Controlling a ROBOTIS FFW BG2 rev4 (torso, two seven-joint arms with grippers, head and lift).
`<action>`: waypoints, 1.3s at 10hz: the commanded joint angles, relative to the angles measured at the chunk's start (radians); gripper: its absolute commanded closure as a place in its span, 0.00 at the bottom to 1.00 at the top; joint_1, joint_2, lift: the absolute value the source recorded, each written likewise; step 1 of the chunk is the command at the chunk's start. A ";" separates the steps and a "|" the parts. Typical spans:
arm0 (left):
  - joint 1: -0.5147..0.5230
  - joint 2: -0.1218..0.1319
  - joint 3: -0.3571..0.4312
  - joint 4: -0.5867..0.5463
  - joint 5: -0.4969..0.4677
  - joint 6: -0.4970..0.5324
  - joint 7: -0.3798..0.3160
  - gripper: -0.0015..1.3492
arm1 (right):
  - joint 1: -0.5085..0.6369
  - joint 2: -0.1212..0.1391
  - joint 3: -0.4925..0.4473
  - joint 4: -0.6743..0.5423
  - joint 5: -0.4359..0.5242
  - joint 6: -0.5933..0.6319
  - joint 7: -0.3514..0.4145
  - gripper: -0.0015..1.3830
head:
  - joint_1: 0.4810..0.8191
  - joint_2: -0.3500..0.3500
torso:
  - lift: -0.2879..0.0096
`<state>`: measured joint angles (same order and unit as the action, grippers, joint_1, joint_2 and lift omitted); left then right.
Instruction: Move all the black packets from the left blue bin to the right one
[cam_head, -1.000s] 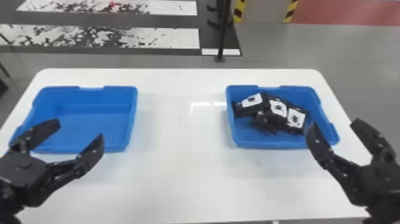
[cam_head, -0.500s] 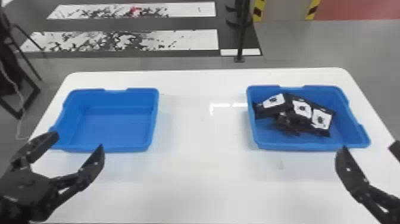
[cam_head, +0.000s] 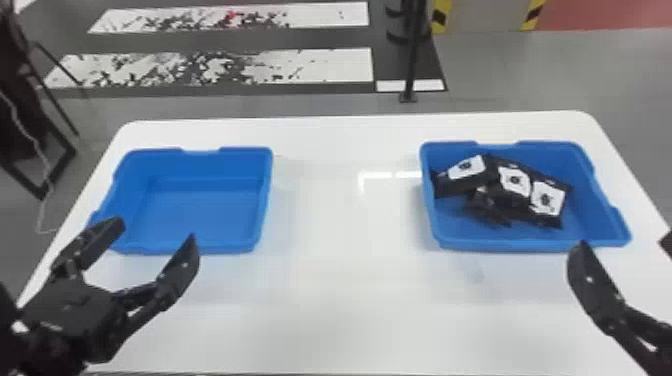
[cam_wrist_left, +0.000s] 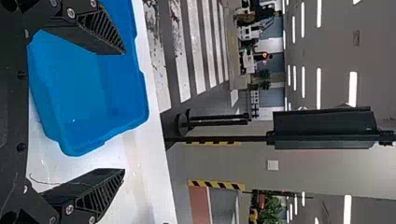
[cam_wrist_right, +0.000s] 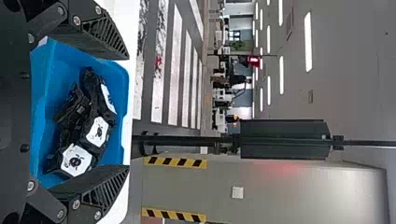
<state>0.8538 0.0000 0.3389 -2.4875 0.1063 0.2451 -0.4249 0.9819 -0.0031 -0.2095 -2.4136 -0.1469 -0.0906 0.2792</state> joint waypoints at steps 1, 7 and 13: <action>0.000 -0.003 -0.008 0.000 0.005 0.005 0.009 0.12 | -0.003 0.004 0.004 0.000 -0.001 0.000 0.000 0.16 | 0.63 0.57 | 0.50; 0.003 -0.003 -0.014 -0.002 0.017 0.025 0.009 0.12 | -0.003 0.004 0.008 0.000 -0.001 -0.003 0.000 0.16 | 0.63 0.56 | 0.50; 0.005 -0.003 -0.018 -0.007 0.013 0.037 0.009 0.12 | -0.003 0.004 0.014 -0.003 -0.005 -0.003 0.000 0.16 | 0.63 0.56 | 0.50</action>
<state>0.8588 0.0000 0.3206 -2.4949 0.1197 0.2821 -0.4157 0.9792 -0.0031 -0.1965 -2.4152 -0.1513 -0.0933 0.2791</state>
